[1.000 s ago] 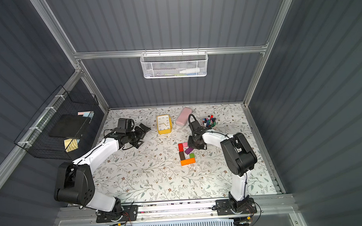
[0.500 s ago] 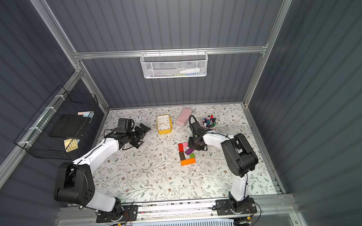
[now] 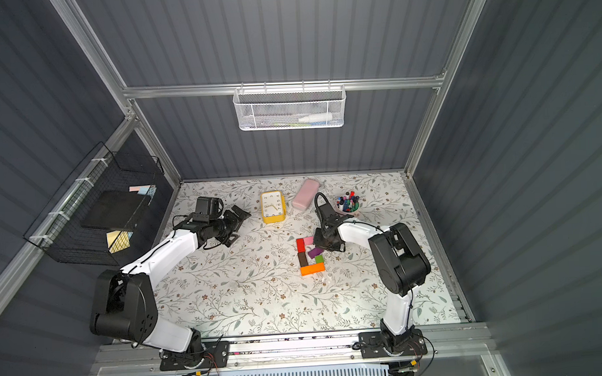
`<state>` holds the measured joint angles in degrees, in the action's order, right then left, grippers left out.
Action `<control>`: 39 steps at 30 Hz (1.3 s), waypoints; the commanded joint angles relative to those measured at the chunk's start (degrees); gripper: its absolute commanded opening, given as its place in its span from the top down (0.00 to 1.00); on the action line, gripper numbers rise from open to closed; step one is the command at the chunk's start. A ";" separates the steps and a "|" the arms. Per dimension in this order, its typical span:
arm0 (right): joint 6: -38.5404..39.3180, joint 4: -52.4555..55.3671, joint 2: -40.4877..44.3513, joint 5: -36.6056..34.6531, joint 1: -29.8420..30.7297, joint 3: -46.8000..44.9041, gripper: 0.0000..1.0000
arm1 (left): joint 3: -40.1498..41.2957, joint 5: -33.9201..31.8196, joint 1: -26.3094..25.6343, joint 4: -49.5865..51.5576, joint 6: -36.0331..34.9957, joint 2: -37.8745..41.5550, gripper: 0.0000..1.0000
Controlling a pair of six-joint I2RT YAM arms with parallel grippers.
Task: Assemble the number 6 with building blocks
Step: Adjust the building block at the center of the board.
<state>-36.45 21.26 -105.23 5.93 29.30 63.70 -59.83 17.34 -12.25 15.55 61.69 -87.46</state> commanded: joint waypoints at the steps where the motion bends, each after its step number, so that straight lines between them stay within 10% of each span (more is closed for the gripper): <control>1: -2.91 1.64 1.90 -0.48 0.05 -0.93 0.71 | 0.14 -0.93 -0.23 1.42 -0.70 0.87 0.01; 39: -10.49 1.52 2.13 3.76 0.02 -1.75 0.59 | 0.07 0.64 -0.23 2.22 -1.98 0.43 0.00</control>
<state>-46.11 20.95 -102.76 9.47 29.30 62.00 -59.83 17.65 -12.25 15.62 61.01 -87.44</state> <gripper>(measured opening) 0.406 0.994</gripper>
